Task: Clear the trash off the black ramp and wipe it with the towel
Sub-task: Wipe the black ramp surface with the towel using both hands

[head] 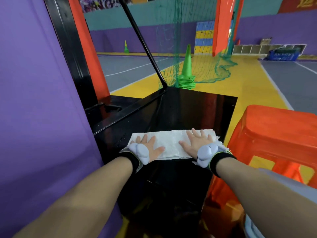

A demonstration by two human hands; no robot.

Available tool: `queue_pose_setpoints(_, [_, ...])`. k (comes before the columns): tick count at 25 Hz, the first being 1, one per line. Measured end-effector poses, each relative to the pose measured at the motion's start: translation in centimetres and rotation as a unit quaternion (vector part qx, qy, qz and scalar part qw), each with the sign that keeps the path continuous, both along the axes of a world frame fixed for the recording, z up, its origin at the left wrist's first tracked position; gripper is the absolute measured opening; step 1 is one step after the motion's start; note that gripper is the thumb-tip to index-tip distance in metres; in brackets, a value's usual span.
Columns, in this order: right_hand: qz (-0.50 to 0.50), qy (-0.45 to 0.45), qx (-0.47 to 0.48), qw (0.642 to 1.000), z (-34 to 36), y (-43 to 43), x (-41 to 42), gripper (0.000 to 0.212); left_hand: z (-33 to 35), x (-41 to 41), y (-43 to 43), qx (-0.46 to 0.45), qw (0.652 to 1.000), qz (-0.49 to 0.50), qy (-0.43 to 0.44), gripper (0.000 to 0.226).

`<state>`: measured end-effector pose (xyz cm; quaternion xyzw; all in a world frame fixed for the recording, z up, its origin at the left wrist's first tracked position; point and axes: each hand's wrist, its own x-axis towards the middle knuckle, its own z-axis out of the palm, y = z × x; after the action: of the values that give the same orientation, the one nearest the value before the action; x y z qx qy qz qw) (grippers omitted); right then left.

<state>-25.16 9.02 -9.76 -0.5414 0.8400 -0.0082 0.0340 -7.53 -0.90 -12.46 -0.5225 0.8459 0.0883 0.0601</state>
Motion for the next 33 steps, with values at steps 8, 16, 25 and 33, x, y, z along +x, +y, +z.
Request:
queue_pose_setpoints(8, [-0.007, -0.016, 0.030, 0.999, -3.5, -2.2, -0.5, 0.074, -2.8, -1.6, -1.8, -0.049, 0.999, -0.011, 0.010, 0.109])
queue_pose_setpoints(16, [-0.005, -0.003, 0.017, 1.000, -4.0, -2.5, -0.8, 0.074, -3.1, -1.6, -2.2, -0.060, 0.998, -0.017, 0.028, 0.108])
queue_pose_setpoints(25, [-0.008, -0.005, 0.021, 1.000, -3.8, -2.5, -1.0, 0.074, -2.5, -1.4, -1.9, -0.047, 0.998, -0.028, 0.015, 0.091])
queue_pose_setpoints(33, [-0.013, 0.009, -0.003, 1.000, -6.2, -3.9, -2.0, 0.079, -2.0, -1.5, -1.9, -0.052, 0.998, -0.027, -0.024, 0.084])
